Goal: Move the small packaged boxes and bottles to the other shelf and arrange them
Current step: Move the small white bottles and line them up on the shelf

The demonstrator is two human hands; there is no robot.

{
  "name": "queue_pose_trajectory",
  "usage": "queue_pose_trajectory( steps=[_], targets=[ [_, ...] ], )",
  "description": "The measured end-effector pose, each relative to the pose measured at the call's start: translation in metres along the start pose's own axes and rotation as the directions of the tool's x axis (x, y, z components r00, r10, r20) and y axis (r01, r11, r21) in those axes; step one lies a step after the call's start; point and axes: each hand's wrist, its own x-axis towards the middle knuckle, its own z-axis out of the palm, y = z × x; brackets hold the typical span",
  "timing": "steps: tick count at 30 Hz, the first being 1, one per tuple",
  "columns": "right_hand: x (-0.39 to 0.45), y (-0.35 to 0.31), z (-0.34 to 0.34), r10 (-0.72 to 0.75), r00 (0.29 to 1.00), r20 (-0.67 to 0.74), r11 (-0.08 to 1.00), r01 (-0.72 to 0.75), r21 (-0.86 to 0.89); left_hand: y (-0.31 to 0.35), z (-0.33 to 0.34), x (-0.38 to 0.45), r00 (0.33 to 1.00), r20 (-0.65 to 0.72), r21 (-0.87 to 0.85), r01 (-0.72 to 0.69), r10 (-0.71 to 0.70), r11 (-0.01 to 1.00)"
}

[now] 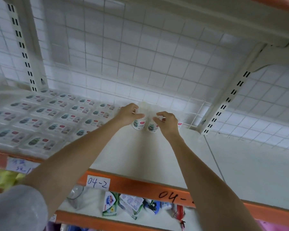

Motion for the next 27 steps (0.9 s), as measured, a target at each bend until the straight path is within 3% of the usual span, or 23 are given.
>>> queue_pose_trajectory(
  steps=[8,12,23,25,27],
  targets=[
    [-0.001,-0.009,-0.011,0.077,0.996,0.036,0.995,-0.080,0.063,-0.005,0.000,0.000,1.000,0.006,-0.073,-0.022,0.022,0.997],
    [-0.003,-0.008,-0.008,0.060,0.997,0.039,0.998,-0.061,0.033,-0.004,-0.002,0.003,0.998,-0.010,0.012,-0.056,0.056,0.998],
    [-0.011,-0.009,-0.012,0.008,0.999,0.042,0.998,-0.011,0.061,-0.003,-0.003,-0.001,0.999,-0.020,-0.018,-0.039,0.039,0.999],
    [-0.025,-0.015,-0.026,-0.036,0.999,0.040,0.997,0.034,0.065,0.002,-0.013,-0.013,0.996,-0.051,0.023,-0.075,0.076,0.997],
    [-0.047,-0.015,-0.044,-0.128,0.991,0.051,0.991,0.129,-0.022,0.004,-0.028,-0.032,0.976,-0.082,0.188,-0.182,0.200,0.965]
  ],
)
